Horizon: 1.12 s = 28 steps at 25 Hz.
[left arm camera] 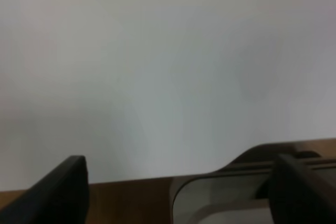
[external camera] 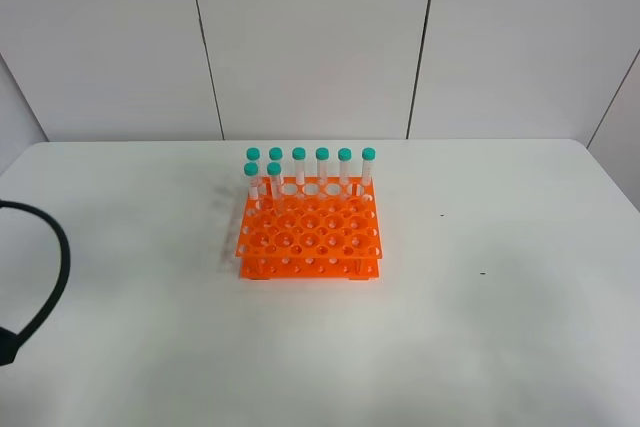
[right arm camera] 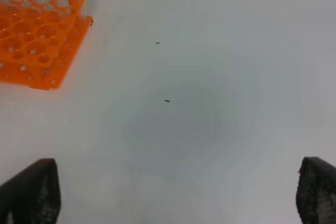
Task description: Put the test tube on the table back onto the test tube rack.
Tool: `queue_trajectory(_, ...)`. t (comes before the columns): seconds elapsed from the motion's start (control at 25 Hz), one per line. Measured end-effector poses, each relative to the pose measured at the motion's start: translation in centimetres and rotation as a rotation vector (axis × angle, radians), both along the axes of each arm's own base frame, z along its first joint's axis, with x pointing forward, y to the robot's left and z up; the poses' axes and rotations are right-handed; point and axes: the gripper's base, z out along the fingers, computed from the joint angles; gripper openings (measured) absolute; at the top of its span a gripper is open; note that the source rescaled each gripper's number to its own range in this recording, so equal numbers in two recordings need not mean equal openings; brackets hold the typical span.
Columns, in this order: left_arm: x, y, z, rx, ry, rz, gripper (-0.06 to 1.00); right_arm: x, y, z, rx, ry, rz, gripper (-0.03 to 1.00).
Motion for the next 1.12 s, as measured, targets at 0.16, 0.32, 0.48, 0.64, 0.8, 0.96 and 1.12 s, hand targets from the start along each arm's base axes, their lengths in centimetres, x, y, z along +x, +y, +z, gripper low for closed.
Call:
queue_trajectory(0.16, -2.1, 0.0, 0.9, -0.001, -0.123, -0.001, 1.00, 0.0, 0.0, 0.0, 0.000, 0.000, 0.000, 1.00)
queue_trajectory(0.32, -4.4, 0.0, 1.0, -0.002, -0.208, -0.002, 1.00, 0.0, 0.0, 0.0, 0.000, 0.000, 0.000, 1.00)
queue_trajectory(0.48, -6.1, 0.1, 1.5, -0.004, -0.317, -0.003, 1.00, 0.0, 0.0, 0.0, 0.000, 0.000, 0.000, 1.00)
queue_trajectory(0.64, -7.2, 0.1, 1.7, -0.006, -0.386, -0.004, 1.00, 0.0, 0.0, 0.0, 0.000, 0.000, 0.000, 1.00)
queue_trajectory(0.8, -8.1, 0.1, 1.8, -0.007, -0.442, -0.004, 1.00, 0.0, 0.0, 0.0, 0.000, 0.000, 0.000, 1.00)
queue_trajectory(0.96, -9.8, 0.1, 1.9, -0.009, -0.548, -0.004, 1.00, 0.0, 0.0, 0.0, 0.000, 0.000, 0.000, 1.00)
queue_trajectory(1.12, -10.5, 0.1, 1.8, -0.008, -0.587, -0.006, 1.00, 0.0, 0.0, 0.0, 0.000, 0.000, 0.000, 1.00)
